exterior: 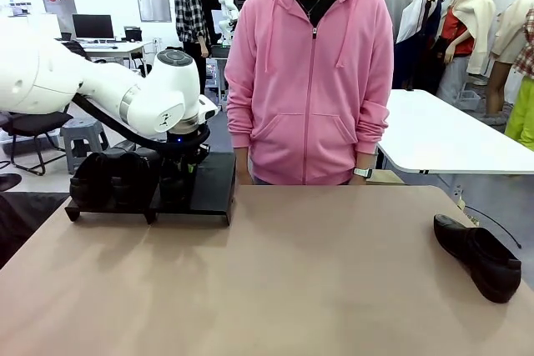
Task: Organize the shoes by placing them on the stand.
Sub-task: Place the Shoe from the middle of the table onto the Shoes Stand.
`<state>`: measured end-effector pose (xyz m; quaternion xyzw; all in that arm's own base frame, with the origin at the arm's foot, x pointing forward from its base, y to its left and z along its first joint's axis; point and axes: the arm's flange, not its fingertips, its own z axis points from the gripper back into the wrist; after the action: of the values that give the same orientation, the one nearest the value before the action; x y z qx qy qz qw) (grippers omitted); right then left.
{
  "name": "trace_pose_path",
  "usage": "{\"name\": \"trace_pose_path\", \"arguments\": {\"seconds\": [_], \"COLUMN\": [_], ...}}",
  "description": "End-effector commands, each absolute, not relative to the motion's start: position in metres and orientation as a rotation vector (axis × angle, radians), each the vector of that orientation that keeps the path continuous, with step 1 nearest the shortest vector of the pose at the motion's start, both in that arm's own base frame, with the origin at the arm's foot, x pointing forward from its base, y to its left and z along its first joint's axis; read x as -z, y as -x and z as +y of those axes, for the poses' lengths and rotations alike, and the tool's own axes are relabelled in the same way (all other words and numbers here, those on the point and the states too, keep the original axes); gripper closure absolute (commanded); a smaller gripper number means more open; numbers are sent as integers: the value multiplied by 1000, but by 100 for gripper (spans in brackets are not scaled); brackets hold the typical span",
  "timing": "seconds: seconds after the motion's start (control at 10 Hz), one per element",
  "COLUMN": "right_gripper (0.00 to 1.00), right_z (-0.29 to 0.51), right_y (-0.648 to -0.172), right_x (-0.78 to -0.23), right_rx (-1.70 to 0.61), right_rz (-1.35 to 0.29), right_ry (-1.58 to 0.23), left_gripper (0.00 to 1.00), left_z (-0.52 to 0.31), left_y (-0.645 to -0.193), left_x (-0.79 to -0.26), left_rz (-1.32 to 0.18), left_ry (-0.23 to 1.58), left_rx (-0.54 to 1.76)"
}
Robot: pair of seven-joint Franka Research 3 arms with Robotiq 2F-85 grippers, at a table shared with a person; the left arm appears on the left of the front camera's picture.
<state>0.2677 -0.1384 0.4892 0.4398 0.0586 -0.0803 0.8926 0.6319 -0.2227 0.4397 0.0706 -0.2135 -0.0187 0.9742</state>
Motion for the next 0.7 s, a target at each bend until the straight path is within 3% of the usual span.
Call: {"name": "trace_pose_path", "arguments": {"seconds": [0.0,0.2,0.3,0.6], "right_gripper": [0,0,0,0], "right_z": [-143,-143,-143,-143], "right_y": [-266,-266,-266,-266], "right_x": [-491,-491,-491,-491], "right_rx": [138,138,138,138], "right_rz": [119,119,119,119], "right_ry": [-908,-908,-908,-908], "left_gripper": [0,0,0,0], "left_z": [-226,-226,-225,-206], "left_y": [-627,-597,-560,-437], "left_x": [-450,-478,-504,-554], "left_rz": [-475,-540,-562,-290], "left_ry": [-185,-194,-156,119], "left_rx": [16,30,63,130]}}
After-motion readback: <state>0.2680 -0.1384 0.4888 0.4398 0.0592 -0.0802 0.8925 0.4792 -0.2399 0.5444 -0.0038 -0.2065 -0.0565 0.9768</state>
